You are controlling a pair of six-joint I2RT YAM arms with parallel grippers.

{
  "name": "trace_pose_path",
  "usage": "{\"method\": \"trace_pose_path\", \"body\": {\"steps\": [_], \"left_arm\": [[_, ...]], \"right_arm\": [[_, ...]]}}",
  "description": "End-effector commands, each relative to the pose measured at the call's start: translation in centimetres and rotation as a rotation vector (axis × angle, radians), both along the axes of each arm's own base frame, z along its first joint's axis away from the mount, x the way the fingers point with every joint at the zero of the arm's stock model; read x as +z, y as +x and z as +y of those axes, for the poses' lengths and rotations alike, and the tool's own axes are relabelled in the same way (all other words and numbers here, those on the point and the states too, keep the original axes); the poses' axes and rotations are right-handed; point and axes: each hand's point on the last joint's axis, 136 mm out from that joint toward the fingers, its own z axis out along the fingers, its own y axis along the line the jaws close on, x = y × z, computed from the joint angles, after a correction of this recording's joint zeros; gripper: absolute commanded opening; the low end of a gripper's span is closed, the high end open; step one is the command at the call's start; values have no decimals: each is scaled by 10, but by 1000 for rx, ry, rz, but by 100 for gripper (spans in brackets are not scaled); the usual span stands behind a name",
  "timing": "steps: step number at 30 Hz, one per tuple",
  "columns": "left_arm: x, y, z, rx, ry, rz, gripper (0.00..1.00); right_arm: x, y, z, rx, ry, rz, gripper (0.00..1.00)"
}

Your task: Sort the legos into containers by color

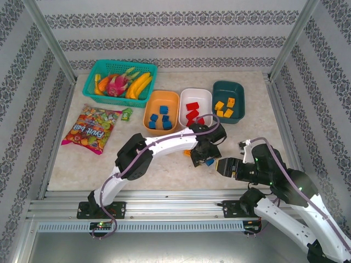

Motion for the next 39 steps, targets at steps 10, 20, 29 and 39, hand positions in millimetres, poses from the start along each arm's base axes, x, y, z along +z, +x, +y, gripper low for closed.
{"method": "trace_pose_path", "body": {"steps": [10, 20, 29, 39], "left_arm": [[-29, 11, 2, 73, 75, 1, 54], [-10, 21, 4, 25, 63, -76, 26], [94, 66, 36, -34, 19, -328, 25], [154, 153, 134, -105, 139, -564, 27]], "right_arm": [[-10, -8, 2, 22, 11, 39, 67], [-4, -5, 7, 33, 34, 21, 66], [69, 33, 10, -68, 116, -200, 67], [117, 102, 65, -72, 238, -335, 67]]}}
